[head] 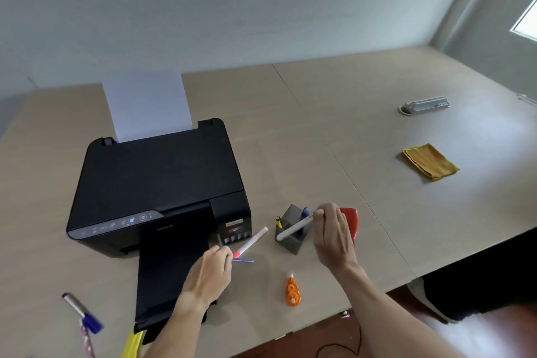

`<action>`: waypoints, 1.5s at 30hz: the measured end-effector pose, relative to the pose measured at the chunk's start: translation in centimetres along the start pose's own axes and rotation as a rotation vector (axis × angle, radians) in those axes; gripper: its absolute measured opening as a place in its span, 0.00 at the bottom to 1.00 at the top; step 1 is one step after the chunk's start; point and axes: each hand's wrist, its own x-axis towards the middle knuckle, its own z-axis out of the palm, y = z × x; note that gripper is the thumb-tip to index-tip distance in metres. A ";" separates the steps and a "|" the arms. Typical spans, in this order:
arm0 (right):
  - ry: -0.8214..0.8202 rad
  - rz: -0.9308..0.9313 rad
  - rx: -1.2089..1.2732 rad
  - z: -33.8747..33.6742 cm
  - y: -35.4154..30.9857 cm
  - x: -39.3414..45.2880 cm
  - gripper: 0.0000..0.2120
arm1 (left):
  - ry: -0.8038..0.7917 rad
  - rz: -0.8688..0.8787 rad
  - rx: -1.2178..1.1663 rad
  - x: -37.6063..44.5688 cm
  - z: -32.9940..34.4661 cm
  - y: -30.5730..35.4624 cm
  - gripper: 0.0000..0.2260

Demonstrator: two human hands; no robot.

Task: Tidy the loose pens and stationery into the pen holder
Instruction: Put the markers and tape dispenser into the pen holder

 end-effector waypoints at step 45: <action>-0.738 0.535 -0.253 3.7 3.1 -7.9 0.16 | 0.123 0.054 -0.374 3.4 0.6 7.9 0.09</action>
